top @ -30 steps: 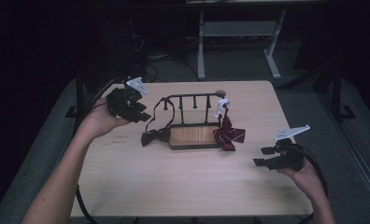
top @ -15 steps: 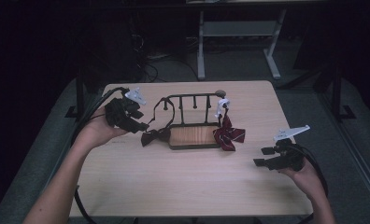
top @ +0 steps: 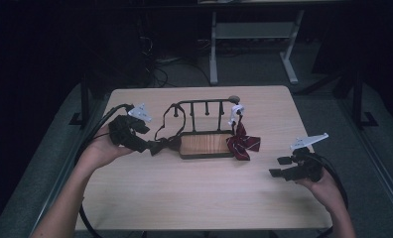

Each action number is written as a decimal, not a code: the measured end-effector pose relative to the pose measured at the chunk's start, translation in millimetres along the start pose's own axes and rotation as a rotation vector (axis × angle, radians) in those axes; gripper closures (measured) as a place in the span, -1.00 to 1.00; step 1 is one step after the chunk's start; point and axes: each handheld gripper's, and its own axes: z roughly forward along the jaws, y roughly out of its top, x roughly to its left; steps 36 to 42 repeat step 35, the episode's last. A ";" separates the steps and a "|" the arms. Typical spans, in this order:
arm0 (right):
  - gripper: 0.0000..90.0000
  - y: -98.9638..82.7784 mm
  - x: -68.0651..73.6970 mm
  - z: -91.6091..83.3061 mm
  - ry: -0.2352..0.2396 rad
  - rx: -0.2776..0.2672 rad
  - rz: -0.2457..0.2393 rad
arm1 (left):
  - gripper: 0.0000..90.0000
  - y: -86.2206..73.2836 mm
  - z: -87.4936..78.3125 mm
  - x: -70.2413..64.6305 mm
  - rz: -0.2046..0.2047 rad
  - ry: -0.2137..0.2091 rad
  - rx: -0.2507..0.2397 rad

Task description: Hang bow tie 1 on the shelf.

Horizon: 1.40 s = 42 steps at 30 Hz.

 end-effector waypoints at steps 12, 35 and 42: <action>-0.24 -0.6 0.0 0.4 0.002 0.000 0.001 | -0.11 -14.0 6.4 -12.4 0.005 0.006 -0.030; -0.24 -2.2 -0.9 3.2 0.008 0.012 0.004 | -0.17 -48.9 27.6 -30.5 -0.025 0.012 -0.071; -0.24 -2.2 -0.9 3.2 0.008 0.012 0.004 | -0.17 -48.9 27.6 -30.5 -0.025 0.012 -0.071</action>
